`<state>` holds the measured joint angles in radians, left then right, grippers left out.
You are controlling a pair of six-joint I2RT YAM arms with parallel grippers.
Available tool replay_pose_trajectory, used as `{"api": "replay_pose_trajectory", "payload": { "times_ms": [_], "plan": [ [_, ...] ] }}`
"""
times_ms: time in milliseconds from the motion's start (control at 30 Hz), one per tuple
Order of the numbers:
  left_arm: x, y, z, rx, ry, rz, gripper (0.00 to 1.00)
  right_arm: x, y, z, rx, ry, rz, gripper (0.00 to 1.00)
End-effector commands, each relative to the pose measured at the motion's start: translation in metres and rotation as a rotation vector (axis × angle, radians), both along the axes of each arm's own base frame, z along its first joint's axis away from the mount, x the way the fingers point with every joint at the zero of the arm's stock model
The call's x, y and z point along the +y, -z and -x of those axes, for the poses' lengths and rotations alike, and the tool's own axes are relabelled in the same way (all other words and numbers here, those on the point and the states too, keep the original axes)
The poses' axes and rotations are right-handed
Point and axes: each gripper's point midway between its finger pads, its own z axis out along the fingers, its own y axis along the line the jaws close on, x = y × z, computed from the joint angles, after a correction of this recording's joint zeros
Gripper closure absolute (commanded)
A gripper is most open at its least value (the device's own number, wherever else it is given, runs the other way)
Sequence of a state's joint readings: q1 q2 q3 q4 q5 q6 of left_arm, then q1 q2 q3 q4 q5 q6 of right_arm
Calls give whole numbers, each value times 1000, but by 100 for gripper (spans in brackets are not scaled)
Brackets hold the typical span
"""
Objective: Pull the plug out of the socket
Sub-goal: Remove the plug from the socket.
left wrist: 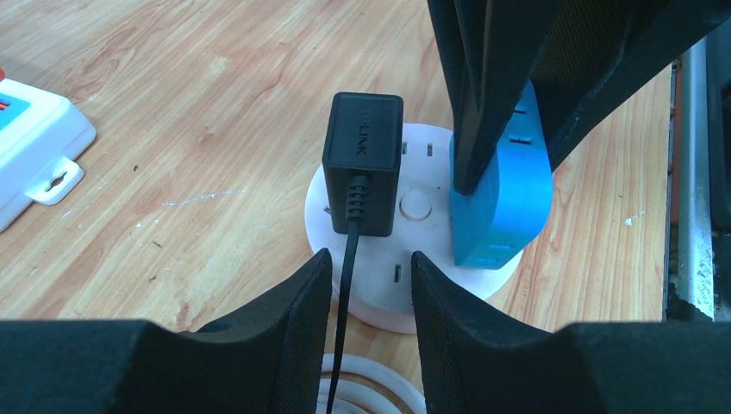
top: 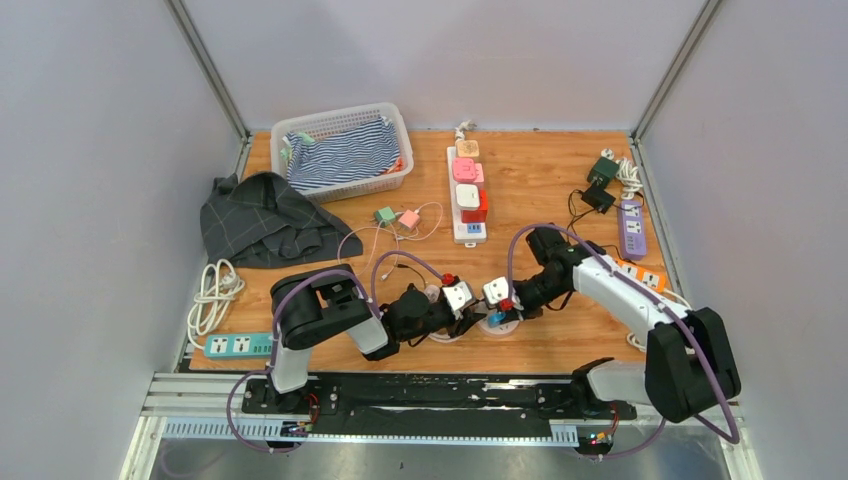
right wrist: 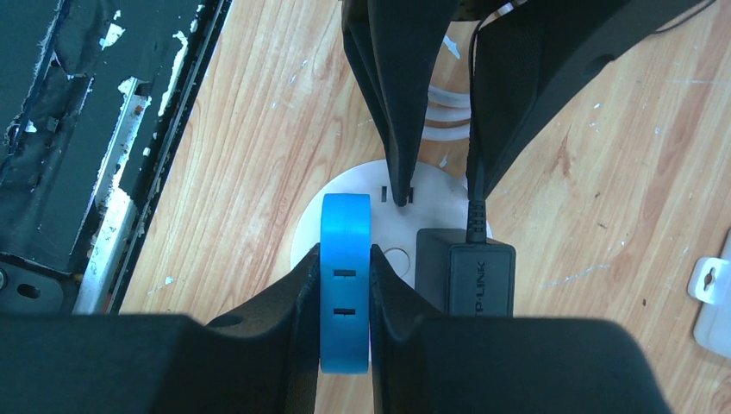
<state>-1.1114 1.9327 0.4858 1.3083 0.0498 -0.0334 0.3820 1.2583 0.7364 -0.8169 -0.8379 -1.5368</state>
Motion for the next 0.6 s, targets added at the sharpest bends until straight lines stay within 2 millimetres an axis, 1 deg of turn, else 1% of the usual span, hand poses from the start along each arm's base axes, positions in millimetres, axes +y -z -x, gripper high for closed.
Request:
{"api": "replay_pose_trajectory", "payload": {
  "times_ms": [0, 100, 300, 367, 567],
  "plan": [
    [8, 31, 9, 30, 20, -103, 58, 3, 5, 13, 63, -32, 31, 100],
    [7, 31, 10, 31, 24, -99, 58, -1, 4, 12, 39, -22, 47, 100],
    [9, 31, 10, 29, 22, -103, 58, -19, 5, 6, -2, 45, 64, 100],
    [8, 30, 10, 30, 23, -104, 58, -18, 4, 7, 3, 41, 48, 100],
    [8, 32, 10, 33, 27, -110, 58, 0, 2, 16, 68, -21, 8, 100]
  ]
}}
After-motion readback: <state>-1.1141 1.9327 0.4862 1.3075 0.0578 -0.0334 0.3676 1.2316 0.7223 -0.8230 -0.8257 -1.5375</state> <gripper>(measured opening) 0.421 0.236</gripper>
